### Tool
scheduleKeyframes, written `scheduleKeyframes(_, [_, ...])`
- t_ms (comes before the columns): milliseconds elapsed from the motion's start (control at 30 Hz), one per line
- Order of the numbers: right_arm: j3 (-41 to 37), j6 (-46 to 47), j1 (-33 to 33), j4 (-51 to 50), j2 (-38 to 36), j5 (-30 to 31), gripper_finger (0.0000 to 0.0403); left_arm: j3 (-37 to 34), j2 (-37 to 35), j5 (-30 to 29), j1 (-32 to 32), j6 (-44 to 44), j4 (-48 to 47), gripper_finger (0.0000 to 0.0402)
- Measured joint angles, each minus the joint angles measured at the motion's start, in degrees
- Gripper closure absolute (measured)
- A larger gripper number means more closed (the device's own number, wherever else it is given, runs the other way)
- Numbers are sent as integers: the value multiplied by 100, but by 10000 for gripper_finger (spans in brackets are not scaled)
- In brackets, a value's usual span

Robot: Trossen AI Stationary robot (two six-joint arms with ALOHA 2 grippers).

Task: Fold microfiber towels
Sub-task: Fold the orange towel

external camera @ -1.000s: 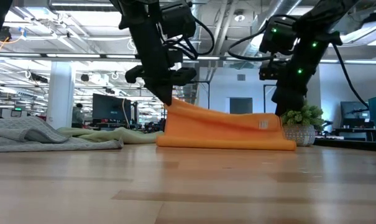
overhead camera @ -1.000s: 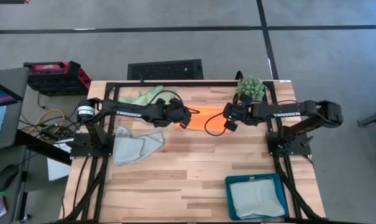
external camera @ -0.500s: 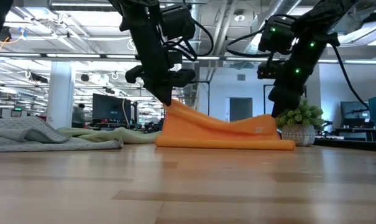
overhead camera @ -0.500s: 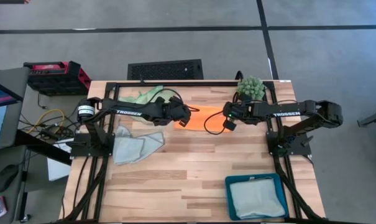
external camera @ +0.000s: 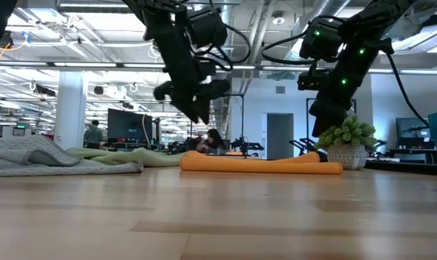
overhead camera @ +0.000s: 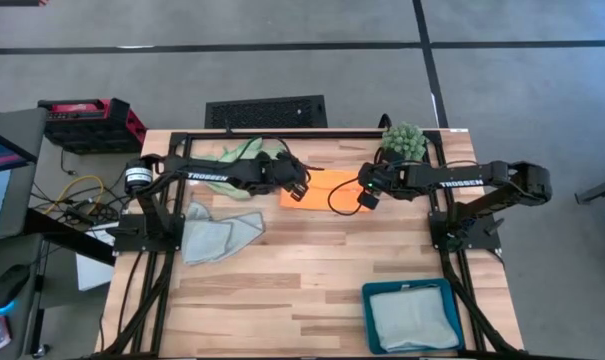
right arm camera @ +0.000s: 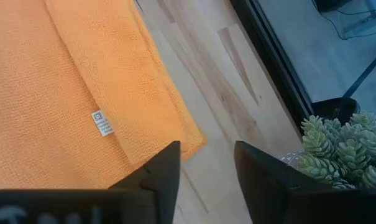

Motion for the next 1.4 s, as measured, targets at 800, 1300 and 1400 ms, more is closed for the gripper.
scheduleKeyframes(800, [170, 458, 343, -148, -217, -907, 199, 6, 1166, 2026, 312, 2422, 1514, 276])
scheduleKeyframes(1300, [170, 533, 619, -128, -217, -905, 200, 4, 1433, 1985, 434, 2676, 1661, 276])
scheduleKeyframes(1400, [170, 658, 619, -129, -217, -906, 201, 75, 1429, 1824, 471, 2790, 1714, 276])
